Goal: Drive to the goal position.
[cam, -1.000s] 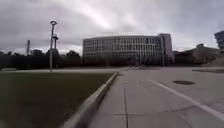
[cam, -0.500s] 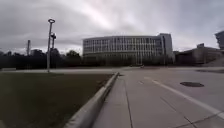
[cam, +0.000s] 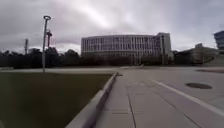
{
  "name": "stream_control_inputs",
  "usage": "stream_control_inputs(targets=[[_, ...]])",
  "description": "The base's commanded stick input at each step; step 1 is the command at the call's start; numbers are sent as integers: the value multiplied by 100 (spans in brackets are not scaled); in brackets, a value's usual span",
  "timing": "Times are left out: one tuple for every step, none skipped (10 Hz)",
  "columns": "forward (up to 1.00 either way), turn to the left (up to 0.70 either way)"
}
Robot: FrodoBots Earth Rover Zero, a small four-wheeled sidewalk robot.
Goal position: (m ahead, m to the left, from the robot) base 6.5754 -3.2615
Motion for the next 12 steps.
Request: stream_control_inputs(targets=[[70,0],[70,0],[70,0],[70,0],[70,0],[70,0],[70,-2],[70,-31],[70,-31],[70,-28],[70,-20],[70,-1]])
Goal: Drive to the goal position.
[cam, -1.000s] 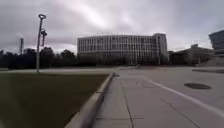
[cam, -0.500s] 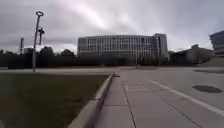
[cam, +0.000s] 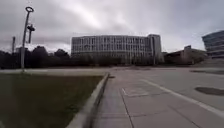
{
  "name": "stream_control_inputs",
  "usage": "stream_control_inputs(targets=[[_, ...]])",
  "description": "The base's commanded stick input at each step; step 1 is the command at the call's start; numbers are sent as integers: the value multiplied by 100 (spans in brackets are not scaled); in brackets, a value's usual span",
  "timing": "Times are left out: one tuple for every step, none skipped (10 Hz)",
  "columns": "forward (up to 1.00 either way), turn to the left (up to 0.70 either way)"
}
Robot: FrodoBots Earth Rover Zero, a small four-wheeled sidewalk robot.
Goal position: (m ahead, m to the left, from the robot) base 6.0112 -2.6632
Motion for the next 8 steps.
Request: stream_control_inputs(targets=[[70,0],[70,0],[70,0],[70,0],[70,0],[70,0],[60,0],[32,0]])
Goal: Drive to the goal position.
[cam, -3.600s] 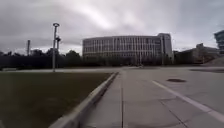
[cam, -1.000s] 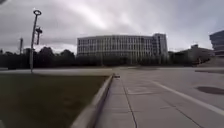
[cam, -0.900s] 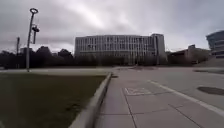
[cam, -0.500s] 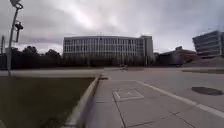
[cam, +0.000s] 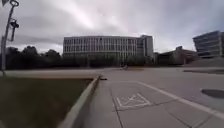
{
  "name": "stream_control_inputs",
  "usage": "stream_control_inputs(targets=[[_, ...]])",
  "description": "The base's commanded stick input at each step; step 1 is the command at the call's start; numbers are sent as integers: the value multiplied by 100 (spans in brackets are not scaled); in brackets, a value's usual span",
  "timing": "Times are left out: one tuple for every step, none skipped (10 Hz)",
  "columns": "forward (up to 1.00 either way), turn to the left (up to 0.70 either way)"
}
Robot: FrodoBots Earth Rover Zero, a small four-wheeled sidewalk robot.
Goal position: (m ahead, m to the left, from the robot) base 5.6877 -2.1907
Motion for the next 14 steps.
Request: stream_control_inputs(targets=[[8,0],[5,0],[5,0],[5,0],[5,0],[5,0],[5,0],[5,0],[5,0],[5,0],[5,0],[5,0],[5,0],[5,0]])
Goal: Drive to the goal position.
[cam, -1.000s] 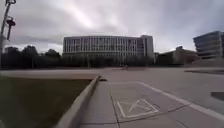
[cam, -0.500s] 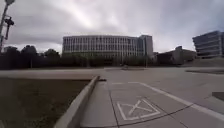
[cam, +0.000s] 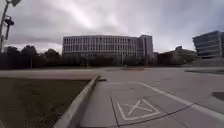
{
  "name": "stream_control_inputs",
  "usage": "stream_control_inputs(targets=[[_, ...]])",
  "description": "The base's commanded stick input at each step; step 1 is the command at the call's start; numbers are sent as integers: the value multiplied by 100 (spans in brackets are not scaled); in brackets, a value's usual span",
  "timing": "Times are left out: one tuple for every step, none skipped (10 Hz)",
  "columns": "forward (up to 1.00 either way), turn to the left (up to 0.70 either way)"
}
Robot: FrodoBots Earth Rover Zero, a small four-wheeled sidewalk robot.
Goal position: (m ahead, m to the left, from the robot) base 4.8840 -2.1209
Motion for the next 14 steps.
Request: stream_control_inputs(targets=[[5,0],[6,0],[6,0],[6,0],[5,0],[5,0],[5,0],[6,0],[6,0],[6,0],[6,0],[6,0],[6,0],[5,0]])
